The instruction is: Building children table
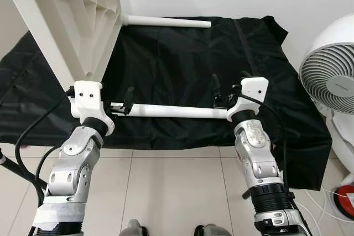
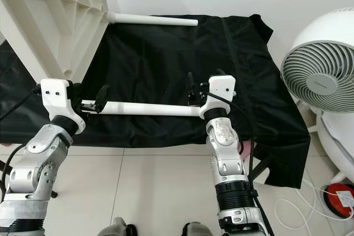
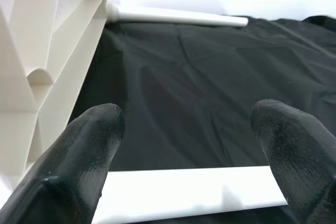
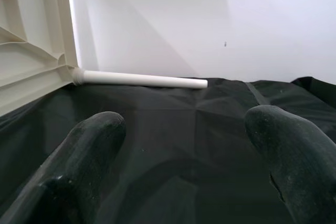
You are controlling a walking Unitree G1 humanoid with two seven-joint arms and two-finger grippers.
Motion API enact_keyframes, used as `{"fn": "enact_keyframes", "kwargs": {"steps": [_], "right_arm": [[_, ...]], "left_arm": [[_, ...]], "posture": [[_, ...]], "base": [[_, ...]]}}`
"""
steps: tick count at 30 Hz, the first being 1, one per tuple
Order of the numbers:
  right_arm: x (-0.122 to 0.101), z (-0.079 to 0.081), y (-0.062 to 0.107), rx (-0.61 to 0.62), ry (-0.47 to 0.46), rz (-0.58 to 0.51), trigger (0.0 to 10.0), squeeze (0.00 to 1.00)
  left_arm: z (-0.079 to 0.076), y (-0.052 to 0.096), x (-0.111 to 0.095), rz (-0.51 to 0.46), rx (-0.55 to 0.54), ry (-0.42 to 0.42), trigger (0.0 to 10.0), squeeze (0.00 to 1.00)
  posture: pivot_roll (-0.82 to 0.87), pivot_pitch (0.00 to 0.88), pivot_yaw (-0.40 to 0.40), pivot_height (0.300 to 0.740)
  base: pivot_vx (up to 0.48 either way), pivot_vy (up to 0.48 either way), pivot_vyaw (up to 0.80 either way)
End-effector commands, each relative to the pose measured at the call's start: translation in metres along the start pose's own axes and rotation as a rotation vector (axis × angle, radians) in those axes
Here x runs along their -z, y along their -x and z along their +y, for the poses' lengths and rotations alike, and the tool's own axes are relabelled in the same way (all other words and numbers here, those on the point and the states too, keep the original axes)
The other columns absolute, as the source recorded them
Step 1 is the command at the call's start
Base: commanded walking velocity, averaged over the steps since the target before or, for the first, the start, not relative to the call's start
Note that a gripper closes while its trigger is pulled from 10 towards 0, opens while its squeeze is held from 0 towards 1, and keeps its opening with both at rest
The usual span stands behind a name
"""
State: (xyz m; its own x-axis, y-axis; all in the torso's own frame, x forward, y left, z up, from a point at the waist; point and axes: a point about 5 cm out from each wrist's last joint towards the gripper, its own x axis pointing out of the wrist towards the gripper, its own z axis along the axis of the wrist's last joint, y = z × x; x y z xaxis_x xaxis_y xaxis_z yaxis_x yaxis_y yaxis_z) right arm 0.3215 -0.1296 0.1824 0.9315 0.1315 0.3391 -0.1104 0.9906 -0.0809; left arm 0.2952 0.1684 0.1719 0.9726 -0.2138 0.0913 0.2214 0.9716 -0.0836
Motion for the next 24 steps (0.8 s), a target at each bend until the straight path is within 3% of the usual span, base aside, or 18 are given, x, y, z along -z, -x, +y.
{"fn": "enact_keyframes", "kwargs": {"steps": [1,5,8,13,16,24], "right_arm": [[0.0,0.005,-0.003,-0.028,-0.006,-0.012,10.0,0.0],[0.0,0.005,-0.004,-0.026,-0.017,-0.014,10.0,0.0],[0.003,0.008,-0.005,-0.021,-0.06,-0.008,10.0,0.0],[0.003,0.013,-0.004,-0.033,-0.065,-0.02,10.0,0.0],[-0.008,0.01,-0.004,-0.013,0.057,-0.073,10.0,0.0],[-0.009,0.006,-0.005,-0.003,0.063,-0.079,10.0,0.0]], "left_arm": [[0.008,-0.001,0.005,0.021,-0.186,-0.016,10.0,0.0],[0.006,-0.002,0.006,0.016,-0.171,-0.034,10.0,0.0],[-0.006,-0.007,0.009,-0.022,-0.095,-0.042,10.0,0.0],[-0.009,-0.009,0.01,-0.023,-0.072,-0.033,10.0,0.0],[-0.005,-0.011,0.007,-0.043,-0.136,0.002,10.0,0.0],[-0.009,-0.012,0.008,-0.045,-0.123,-0.016,10.0,0.0]], "posture": [[-0.03,0.051,0.098,0.74],[-0.03,0.051,0.087,0.74],[-0.03,0.058,0.037,0.74],[-0.03,0.05,0.035,0.74],[-0.03,0.056,0.039,0.74],[-0.03,0.059,0.042,0.74]], "base": [[0.0,0.0,0.0],[0.0,0.0,0.0],[0.0,0.0,0.0],[0.0,0.0,0.0],[0.0,0.0,0.0],[0.0,0.0,0.0]]}}
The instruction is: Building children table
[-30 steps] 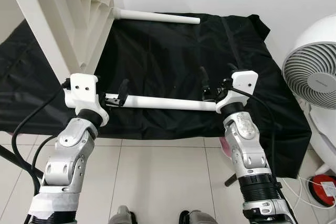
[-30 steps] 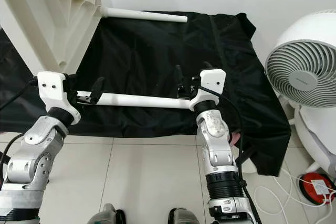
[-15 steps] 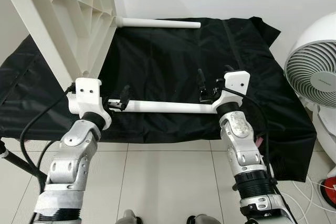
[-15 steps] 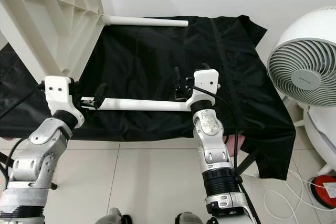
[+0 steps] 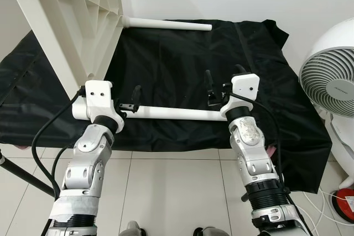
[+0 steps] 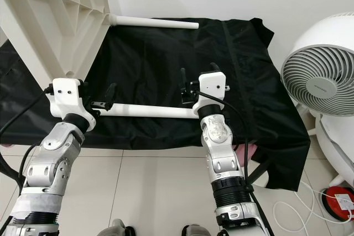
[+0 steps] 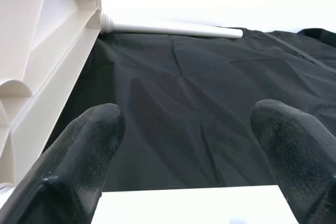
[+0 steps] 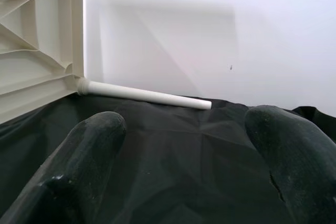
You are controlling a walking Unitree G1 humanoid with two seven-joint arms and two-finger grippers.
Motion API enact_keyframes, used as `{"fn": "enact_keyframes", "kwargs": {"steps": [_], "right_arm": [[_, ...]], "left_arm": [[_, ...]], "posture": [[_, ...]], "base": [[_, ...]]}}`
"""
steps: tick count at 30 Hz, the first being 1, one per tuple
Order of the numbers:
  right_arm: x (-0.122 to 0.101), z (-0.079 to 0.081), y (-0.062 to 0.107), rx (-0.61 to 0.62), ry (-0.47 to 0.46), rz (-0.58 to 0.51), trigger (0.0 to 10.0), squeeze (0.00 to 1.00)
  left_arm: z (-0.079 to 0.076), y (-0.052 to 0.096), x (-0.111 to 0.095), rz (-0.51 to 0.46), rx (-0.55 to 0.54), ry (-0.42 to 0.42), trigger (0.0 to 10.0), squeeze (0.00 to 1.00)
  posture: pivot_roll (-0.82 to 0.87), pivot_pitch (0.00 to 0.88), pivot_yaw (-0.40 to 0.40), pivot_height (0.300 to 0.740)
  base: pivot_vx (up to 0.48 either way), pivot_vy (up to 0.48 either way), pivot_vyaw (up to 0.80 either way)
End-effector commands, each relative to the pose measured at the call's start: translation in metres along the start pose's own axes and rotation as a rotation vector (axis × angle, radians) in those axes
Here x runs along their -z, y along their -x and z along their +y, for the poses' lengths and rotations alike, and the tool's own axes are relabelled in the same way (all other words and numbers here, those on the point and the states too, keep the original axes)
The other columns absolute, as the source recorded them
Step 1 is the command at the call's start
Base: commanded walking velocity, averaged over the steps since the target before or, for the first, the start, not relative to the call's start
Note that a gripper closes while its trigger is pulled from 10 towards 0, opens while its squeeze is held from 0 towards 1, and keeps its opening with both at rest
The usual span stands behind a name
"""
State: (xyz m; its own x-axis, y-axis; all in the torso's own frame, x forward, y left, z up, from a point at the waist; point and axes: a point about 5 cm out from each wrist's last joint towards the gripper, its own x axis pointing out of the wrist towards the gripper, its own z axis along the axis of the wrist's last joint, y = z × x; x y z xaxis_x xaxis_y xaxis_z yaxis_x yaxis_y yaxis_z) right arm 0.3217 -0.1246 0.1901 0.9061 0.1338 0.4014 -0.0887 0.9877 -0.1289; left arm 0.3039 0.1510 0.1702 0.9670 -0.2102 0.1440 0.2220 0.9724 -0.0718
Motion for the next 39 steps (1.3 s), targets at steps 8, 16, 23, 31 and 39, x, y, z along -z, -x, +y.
{"fn": "enact_keyframes", "kwargs": {"steps": [8,16,23,31,39], "right_arm": [[0.0,-0.006,-0.002,0.018,0.014,-0.007,10.0,0.0],[0.0,-0.005,0.002,0.021,0.009,-0.002,10.0,0.0],[0.001,-0.005,0.003,0.025,0.006,0.002,10.0,0.0],[0.002,-0.005,0.002,0.025,0.005,0.003,10.0,0.0],[0.002,-0.005,0.001,0.031,0.002,0.002,10.0,0.0]], "left_arm": [[-0.002,0.0,0.014,0.051,-0.032,-0.095,10.0,0.0],[0.002,-0.002,0.004,0.016,-0.061,-0.093,10.0,0.0],[0.003,-0.003,0.003,0.014,-0.061,-0.103,10.0,0.0],[0.003,-0.004,0.003,0.014,-0.065,-0.114,10.0,0.0],[-0.001,-0.008,0.006,0.026,-0.047,-0.119,10.0,0.0]], "posture": [[-0.04,0.063,0.048,0.74],[-0.05,0.083,0.053,0.74],[-0.05,0.079,0.055,0.74],[-0.05,0.073,0.058,0.74],[-0.02,0.062,0.057,0.74]], "base": [[0.0,0.0,0.0],[0.0,0.0,0.0],[0.0,0.0,0.0],[0.0,0.0,0.0],[0.0,0.0,0.0]]}}
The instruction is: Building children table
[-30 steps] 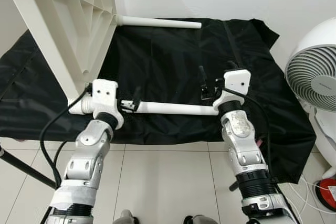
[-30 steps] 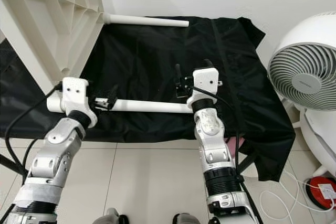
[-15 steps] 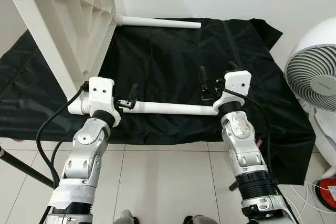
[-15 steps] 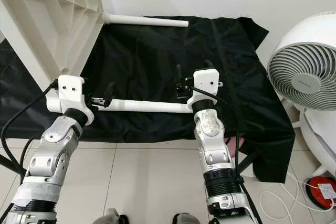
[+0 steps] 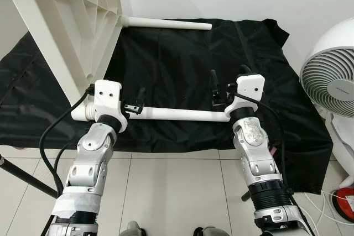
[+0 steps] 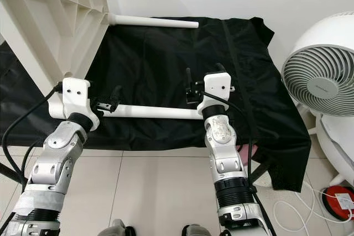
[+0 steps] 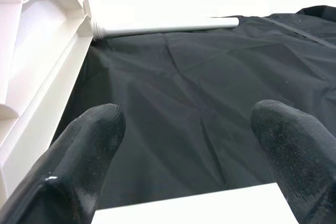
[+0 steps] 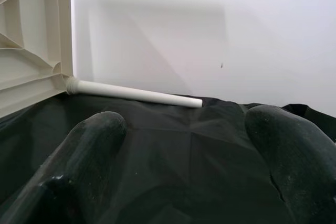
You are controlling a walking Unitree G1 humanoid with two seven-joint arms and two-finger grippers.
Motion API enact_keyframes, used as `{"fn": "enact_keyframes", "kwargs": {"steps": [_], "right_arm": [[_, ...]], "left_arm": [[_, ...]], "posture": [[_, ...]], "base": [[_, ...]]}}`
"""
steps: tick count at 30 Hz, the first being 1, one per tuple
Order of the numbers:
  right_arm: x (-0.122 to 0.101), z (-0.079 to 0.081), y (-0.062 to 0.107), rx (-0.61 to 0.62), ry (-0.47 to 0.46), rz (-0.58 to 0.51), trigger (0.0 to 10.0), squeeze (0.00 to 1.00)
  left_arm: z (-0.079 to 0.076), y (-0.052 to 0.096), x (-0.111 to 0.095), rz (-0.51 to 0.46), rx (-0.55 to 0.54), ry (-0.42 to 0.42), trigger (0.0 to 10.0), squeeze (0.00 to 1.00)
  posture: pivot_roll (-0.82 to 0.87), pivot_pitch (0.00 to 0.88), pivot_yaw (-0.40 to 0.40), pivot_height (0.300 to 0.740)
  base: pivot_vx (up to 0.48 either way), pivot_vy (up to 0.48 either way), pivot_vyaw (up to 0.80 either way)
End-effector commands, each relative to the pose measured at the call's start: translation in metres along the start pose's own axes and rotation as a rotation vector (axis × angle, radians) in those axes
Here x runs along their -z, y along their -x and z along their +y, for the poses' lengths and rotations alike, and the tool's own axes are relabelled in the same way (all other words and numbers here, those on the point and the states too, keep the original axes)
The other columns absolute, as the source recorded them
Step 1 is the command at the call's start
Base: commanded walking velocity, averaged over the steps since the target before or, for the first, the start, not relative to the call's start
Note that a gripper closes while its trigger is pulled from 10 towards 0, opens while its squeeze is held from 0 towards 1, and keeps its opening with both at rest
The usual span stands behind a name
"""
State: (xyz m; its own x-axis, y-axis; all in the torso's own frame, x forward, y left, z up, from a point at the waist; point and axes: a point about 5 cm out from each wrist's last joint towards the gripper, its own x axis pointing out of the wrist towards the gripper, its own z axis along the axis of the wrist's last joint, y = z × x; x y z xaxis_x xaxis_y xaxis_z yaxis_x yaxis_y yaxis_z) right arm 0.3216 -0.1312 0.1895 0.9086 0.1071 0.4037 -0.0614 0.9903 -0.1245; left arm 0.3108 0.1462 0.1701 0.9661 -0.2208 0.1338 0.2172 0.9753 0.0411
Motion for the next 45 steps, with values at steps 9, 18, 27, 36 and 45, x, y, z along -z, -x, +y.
{"fn": "enact_keyframes", "kwargs": {"steps": [9,18,27,36,45], "right_arm": [[-0.002,0.002,-0.005,-0.011,-0.008,-0.013,10.0,0.0],[-0.041,0.004,-0.012,-0.101,0.082,-0.181,10.0,0.0],[-0.05,0.005,-0.014,-0.105,0.077,-0.208,10.0,0.0],[-0.052,0.001,-0.014,-0.097,0.089,-0.213,10.0,0.0],[-0.055,-0.006,-0.009,-0.074,0.099,-0.213,10.0,0.0]], "left_arm": [[-0.005,-0.006,0.012,0.063,-0.04,-0.02,10.0,0.0],[0.002,0.004,0.026,0.132,-0.051,0.07,10.0,0.0],[-0.014,0.005,0.043,0.191,0.03,-0.056,10.0,0.0],[-0.023,-0.012,0.05,0.207,0.069,-0.194,10.0,0.0],[-0.026,-0.031,0.046,0.199,0.061,-0.246,10.0,0.0]], "posture": [[-0.02,0.055,0.045,0.74],[-0.03,0.062,0.047,0.74],[-0.03,0.062,0.044,0.74],[-0.09,0.055,0.061,0.74],[-0.13,0.053,0.077,0.74]], "base": [[0.0,0.0,0.0],[0.0,0.0,0.0],[0.0,0.0,0.0],[0.0,0.0,0.0],[0.0,0.0,0.0]]}}
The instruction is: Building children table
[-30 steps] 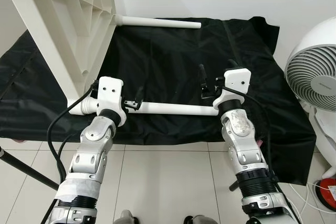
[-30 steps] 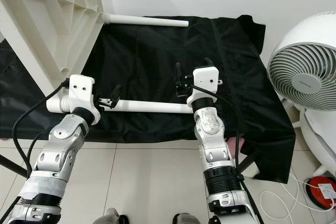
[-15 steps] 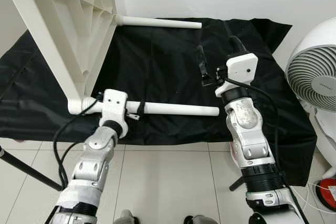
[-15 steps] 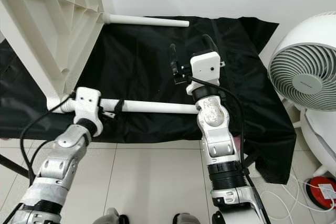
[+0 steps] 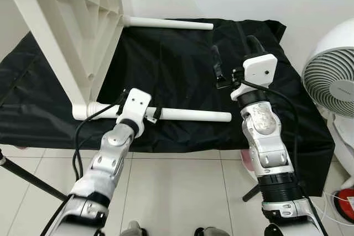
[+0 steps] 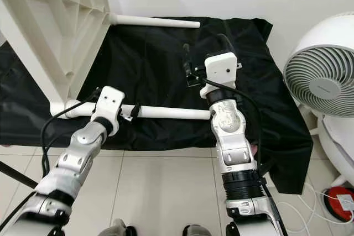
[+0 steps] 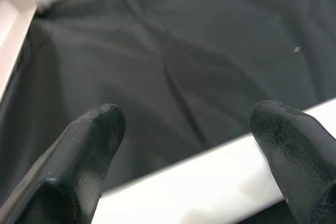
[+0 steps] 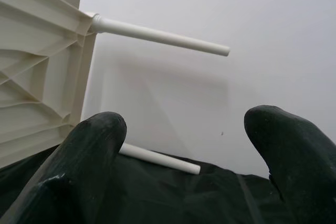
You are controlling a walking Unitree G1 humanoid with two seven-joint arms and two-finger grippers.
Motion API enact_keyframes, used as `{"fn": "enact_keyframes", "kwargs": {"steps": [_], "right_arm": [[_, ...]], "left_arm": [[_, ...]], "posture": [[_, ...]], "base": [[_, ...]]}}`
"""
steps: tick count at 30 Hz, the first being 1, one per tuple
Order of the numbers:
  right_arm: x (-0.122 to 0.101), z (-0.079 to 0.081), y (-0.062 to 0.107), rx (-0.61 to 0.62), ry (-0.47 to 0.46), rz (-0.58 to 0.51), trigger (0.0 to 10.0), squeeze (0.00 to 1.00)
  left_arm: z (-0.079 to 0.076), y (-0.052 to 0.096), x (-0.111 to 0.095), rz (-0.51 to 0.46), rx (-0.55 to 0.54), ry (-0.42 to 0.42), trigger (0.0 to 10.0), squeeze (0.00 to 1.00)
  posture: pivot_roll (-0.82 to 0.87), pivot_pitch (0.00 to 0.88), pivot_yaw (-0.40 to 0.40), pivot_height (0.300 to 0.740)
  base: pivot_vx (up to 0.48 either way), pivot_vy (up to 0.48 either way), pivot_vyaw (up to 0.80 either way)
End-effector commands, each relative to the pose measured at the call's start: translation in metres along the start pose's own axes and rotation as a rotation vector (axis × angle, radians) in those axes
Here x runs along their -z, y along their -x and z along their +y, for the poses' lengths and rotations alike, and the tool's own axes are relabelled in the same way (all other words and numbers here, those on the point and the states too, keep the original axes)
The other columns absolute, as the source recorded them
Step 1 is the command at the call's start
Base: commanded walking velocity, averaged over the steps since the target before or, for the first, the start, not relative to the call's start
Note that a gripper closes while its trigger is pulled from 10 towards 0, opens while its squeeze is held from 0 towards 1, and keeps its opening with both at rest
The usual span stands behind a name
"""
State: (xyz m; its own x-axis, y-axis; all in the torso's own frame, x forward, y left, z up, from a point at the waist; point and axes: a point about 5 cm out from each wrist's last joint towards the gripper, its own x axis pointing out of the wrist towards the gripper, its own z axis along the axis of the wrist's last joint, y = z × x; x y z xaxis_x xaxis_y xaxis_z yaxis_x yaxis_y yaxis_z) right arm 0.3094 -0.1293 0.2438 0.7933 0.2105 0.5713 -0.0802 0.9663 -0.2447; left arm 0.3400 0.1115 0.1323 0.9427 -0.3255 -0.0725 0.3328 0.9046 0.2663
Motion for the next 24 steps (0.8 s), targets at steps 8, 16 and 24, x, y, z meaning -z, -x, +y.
{"fn": "enact_keyframes", "kwargs": {"steps": [8,16,24], "right_arm": [[-0.002,-0.003,0.01,0.022,-0.076,0.011,10.0,0.0],[-0.013,-0.003,0.002,0.022,0.038,-0.046,10.0,0.0],[-0.039,-0.007,-0.006,0.135,0.269,-0.211,10.0,0.0]], "left_arm": [[0.011,0.012,-0.01,-0.109,-0.064,0.068,10.0,0.0],[0.013,0.026,-0.004,-0.149,-0.006,0.211,10.0,0.0],[0.001,0.042,0.017,-0.095,0.02,0.385,10.0,0.0]], "posture": [[-0.12,0.067,0.091,0.74],[-0.09,0.073,0.09,0.74],[-0.07,0.073,0.078,0.74]], "base": [[0.0,0.0,0.0],[0.0,0.0,0.0],[0.0,0.0,0.0]]}}
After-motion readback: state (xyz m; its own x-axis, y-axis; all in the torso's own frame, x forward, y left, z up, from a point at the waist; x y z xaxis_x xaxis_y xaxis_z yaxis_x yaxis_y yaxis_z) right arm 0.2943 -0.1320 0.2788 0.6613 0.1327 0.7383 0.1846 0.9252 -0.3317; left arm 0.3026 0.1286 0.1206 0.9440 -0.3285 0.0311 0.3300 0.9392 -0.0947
